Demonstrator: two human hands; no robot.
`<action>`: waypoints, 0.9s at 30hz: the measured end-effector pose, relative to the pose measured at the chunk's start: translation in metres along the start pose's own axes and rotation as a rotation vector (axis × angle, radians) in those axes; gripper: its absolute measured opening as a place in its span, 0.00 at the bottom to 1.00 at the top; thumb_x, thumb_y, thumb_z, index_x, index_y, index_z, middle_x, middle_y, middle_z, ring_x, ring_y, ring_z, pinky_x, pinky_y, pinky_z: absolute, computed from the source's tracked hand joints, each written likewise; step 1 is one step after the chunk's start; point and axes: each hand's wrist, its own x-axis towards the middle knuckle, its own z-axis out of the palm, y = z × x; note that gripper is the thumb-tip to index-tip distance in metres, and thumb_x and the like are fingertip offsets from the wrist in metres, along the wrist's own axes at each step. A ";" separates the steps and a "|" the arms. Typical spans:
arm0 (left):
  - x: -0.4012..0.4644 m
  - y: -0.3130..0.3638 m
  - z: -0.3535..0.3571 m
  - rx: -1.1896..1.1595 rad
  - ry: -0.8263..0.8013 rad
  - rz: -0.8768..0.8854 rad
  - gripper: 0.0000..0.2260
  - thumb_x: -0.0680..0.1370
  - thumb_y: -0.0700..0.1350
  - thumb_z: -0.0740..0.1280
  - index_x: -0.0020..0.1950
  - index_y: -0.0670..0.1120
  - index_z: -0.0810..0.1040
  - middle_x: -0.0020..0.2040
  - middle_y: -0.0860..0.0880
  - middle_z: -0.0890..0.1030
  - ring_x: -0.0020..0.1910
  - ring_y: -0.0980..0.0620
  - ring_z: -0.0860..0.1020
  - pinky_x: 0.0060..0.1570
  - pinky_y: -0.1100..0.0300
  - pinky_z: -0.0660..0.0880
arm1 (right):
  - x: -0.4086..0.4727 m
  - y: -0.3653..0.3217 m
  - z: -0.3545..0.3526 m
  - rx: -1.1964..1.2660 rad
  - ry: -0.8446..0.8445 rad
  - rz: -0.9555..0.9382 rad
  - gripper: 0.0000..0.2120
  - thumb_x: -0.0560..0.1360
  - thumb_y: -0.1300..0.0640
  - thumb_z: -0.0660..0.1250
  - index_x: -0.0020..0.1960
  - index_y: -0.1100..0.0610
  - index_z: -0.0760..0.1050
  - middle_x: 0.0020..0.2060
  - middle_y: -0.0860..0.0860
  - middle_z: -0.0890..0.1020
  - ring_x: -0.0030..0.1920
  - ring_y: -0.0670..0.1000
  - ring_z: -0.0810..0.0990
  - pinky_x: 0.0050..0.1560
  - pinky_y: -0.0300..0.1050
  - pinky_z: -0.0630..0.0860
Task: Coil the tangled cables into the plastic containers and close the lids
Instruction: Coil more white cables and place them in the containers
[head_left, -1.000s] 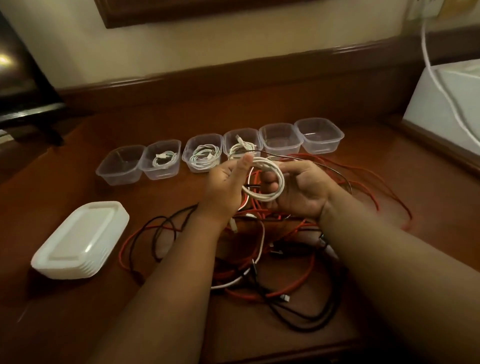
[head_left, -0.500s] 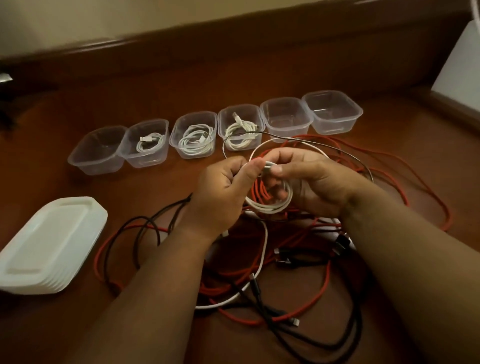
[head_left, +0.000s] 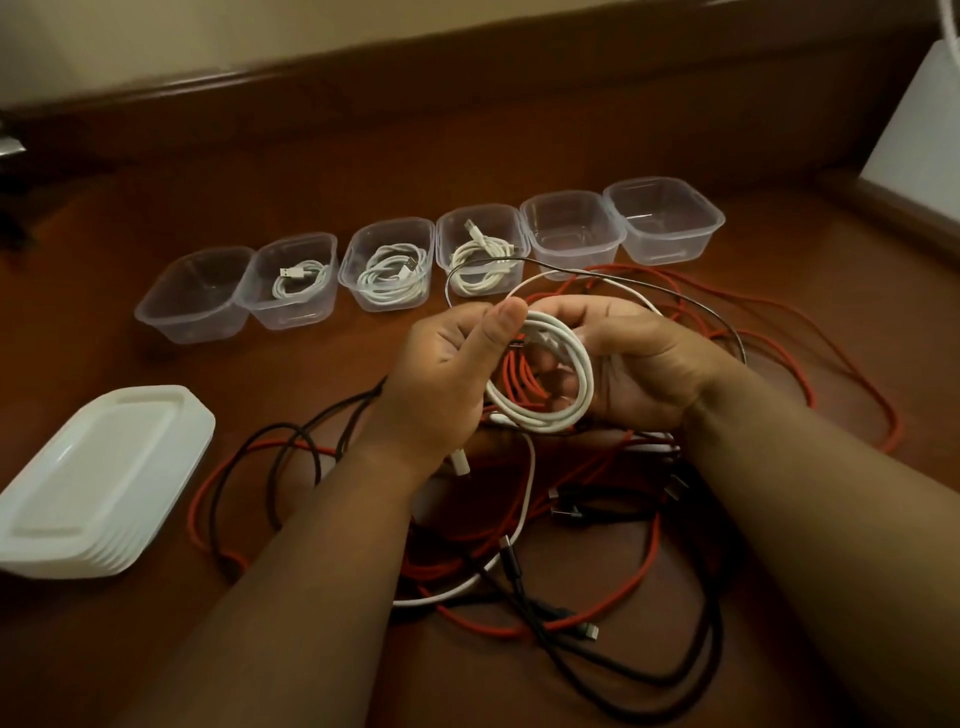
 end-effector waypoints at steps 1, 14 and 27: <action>0.000 0.000 0.000 -0.015 -0.001 -0.001 0.14 0.83 0.43 0.58 0.45 0.39 0.80 0.27 0.58 0.78 0.27 0.64 0.75 0.32 0.75 0.68 | 0.000 -0.001 0.002 -0.038 0.038 0.005 0.15 0.68 0.67 0.65 0.55 0.64 0.74 0.38 0.56 0.79 0.33 0.50 0.78 0.34 0.42 0.79; 0.001 0.000 0.000 0.051 -0.012 -0.036 0.16 0.82 0.46 0.58 0.42 0.38 0.78 0.22 0.59 0.71 0.22 0.62 0.68 0.29 0.73 0.64 | 0.006 0.006 0.013 -0.222 0.265 -0.071 0.10 0.76 0.70 0.55 0.48 0.60 0.73 0.35 0.53 0.76 0.34 0.48 0.73 0.34 0.39 0.70; 0.002 -0.007 -0.007 0.221 0.073 -0.005 0.22 0.82 0.55 0.61 0.49 0.37 0.81 0.27 0.44 0.71 0.26 0.46 0.66 0.27 0.55 0.65 | 0.005 -0.003 0.016 -0.115 0.342 0.017 0.07 0.79 0.67 0.58 0.53 0.63 0.74 0.33 0.53 0.80 0.29 0.47 0.75 0.30 0.37 0.75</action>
